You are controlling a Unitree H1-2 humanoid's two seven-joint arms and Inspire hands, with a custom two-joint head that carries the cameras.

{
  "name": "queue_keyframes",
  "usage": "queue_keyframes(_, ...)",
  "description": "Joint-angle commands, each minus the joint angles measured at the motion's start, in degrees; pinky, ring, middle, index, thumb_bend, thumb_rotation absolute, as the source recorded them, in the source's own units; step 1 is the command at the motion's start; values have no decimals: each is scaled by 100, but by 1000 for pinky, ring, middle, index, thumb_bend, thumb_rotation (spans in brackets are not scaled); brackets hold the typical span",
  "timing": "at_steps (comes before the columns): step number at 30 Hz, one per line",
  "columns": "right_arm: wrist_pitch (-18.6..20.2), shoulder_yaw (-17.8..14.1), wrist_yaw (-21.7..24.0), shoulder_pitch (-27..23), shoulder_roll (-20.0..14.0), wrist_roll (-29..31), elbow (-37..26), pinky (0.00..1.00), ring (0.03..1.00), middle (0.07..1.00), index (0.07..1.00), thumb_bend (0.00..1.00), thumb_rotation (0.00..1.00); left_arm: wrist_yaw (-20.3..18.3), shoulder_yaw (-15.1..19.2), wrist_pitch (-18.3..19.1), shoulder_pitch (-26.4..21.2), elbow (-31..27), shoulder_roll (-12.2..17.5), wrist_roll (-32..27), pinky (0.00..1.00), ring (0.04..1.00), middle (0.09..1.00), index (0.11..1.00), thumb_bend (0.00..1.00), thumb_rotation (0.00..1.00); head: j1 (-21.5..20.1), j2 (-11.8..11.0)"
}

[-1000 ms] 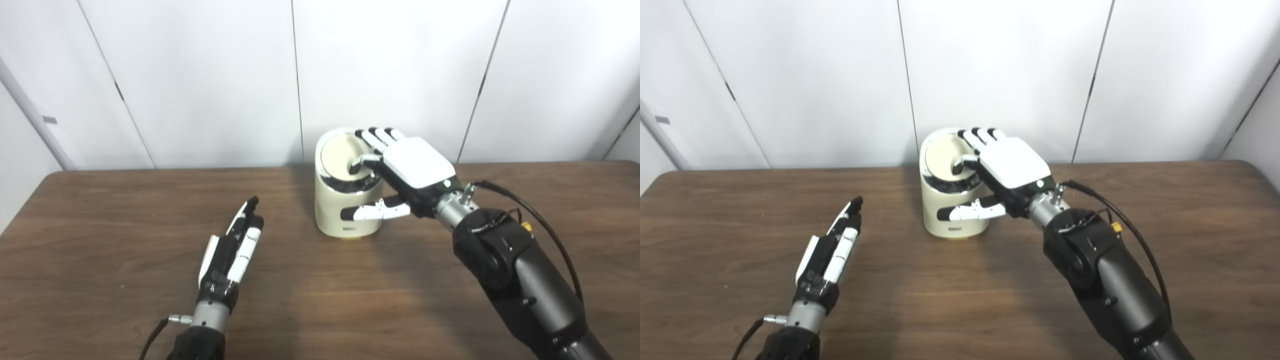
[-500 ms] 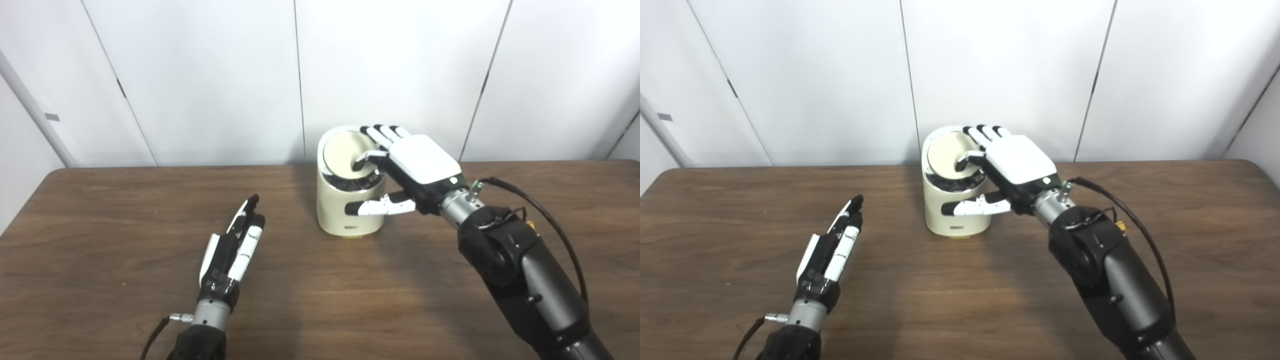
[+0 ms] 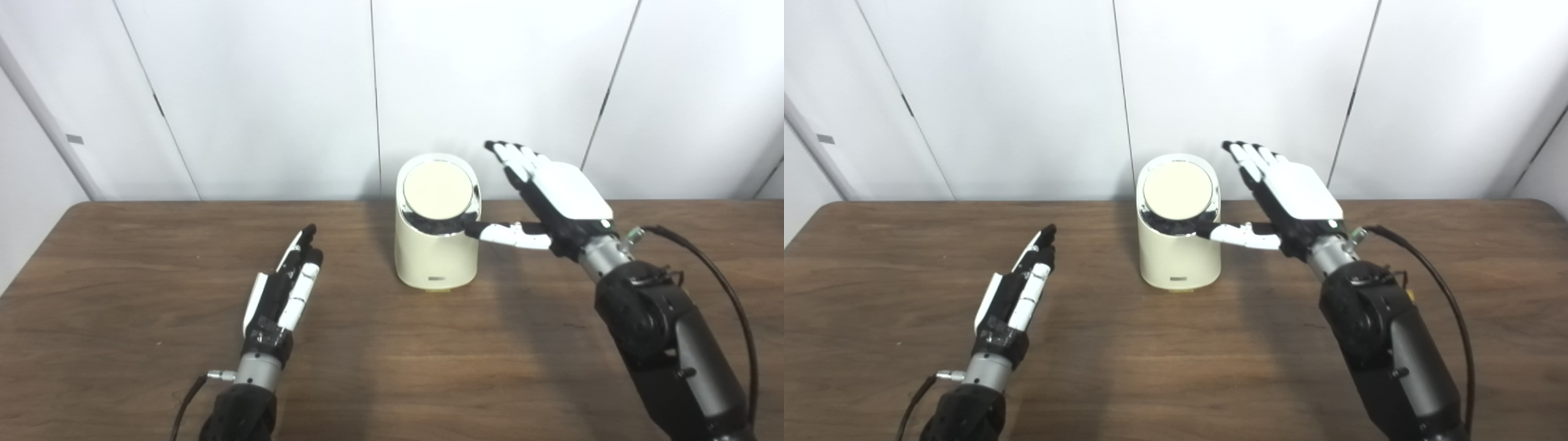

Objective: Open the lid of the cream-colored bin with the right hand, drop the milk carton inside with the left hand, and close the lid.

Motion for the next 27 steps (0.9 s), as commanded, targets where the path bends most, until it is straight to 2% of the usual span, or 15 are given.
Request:
queue_keyframes(1, 50, -183, -177, -9, 36, 305, -122, 977, 1000, 1000, 1000, 651, 1000, -75, 52, -186, -136, -143, 111, -103, 1000, 995, 998, 1000, 642, 817, 2, -4)
queue_keyframes(5, 134, -577, -173, 321, 196, 1290, -108, 932, 1000, 1000, 1000, 577, 1000, -102, 100, -240, -31, -189, 269, -107, 1000, 1000, 1000, 1000, 650, 805, 31, 5)
queue_keyframes(10, 456, -923, -73, 764, 258, 2113, -238, 883, 965, 1000, 1000, 609, 1000, -127, 241, -143, 112, -317, 384, -200, 1000, 1000, 1000, 1000, 632, 802, 70, 20)
queue_keyframes(12, 485, -1063, -111, 928, 317, 2492, -284, 924, 971, 994, 1000, 584, 1000, -162, 305, -130, 180, -364, 401, -301, 1000, 1000, 1000, 1000, 631, 784, 90, 25)
queue_keyframes(16, 398, -1291, -164, 1186, 425, 3192, -226, 899, 969, 991, 1000, 590, 1000, -193, 364, -83, 331, -498, 394, -403, 1000, 1000, 1000, 1000, 613, 772, 89, 60)
queue_keyframes(19, 391, -1418, -267, 1377, 575, 3586, -261, 904, 965, 990, 1000, 667, 1000, -188, 378, -85, 446, -554, 392, -427, 1000, 1000, 1000, 1000, 573, 762, 50, 76)
queue_keyframes(22, 305, -1531, -429, 1537, 756, 3884, -243, 940, 983, 999, 1000, 634, 1000, -173, 353, -145, 566, -565, 401, -341, 1000, 1000, 1000, 1000, 557, 798, 32, 72)
queue_keyframes(27, -190, -1593, -910, 1856, 1030, 4059, -38, 952, 997, 1000, 1000, 660, 998, -40, 387, -359, 789, -523, 297, -234, 1000, 1000, 1000, 1000, 532, 837, 41, 106)
